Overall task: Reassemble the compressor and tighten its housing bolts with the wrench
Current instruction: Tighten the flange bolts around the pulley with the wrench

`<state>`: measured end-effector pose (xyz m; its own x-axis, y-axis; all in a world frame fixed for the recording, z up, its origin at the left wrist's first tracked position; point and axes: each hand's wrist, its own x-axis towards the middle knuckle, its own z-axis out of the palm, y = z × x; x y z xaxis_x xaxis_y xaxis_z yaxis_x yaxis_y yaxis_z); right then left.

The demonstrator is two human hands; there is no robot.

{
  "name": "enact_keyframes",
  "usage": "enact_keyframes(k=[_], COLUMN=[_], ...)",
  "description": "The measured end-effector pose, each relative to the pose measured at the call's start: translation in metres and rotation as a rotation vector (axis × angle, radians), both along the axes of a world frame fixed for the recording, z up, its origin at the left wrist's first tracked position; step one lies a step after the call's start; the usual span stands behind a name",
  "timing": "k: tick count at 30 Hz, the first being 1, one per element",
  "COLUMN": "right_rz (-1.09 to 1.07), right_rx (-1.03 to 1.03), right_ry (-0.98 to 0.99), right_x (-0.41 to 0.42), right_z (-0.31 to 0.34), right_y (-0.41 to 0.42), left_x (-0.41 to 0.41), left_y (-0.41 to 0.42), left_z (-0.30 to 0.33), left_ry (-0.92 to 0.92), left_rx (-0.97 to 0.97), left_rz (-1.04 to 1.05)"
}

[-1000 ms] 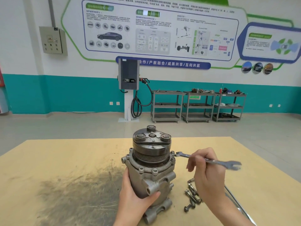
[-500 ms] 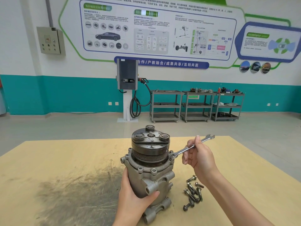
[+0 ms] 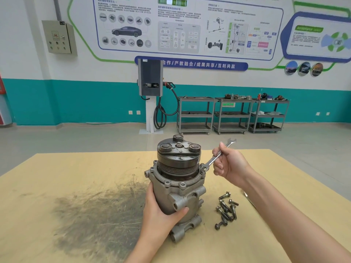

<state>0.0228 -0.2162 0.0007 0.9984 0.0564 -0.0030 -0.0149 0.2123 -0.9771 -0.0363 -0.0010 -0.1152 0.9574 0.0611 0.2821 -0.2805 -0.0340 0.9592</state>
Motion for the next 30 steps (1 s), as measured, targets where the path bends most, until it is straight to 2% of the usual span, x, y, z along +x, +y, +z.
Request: enact_keyframes(k=[5, 9, 13, 19, 26, 30], right_rz=[0.071, 0.038, -0.073, -0.304, -0.347, -0.337], right_rx=[-0.003, 0.051, 0.111, 0.007, -0.140, -0.190], right_ry=[0.049, 0.009, -0.124, -0.400, -0.599, -0.629], right_x=[0.001, -0.006, -0.018, -0.045, -0.065, -0.068], right_z=[0.003, -0.004, -0.019, -0.043, -0.049, -0.045], right_y=[0.001, 0.003, 0.006, 0.011, 0.016, 0.016], left_x=[-0.002, 0.000, 0.002, 0.002, 0.005, 0.006], left_y=[-0.001, 0.000, 0.000, 0.000, 0.000, 0.001], left_z=[0.003, 0.000, -0.001, -0.001, -0.002, -0.005], left_ry=[0.002, 0.002, 0.009, -0.013, -0.006, 0.006], left_rx=[0.005, 0.023, 0.024, 0.026, 0.037, 0.040], left_rz=[0.019, 0.036, 0.037, 0.034, 0.037, 0.030])
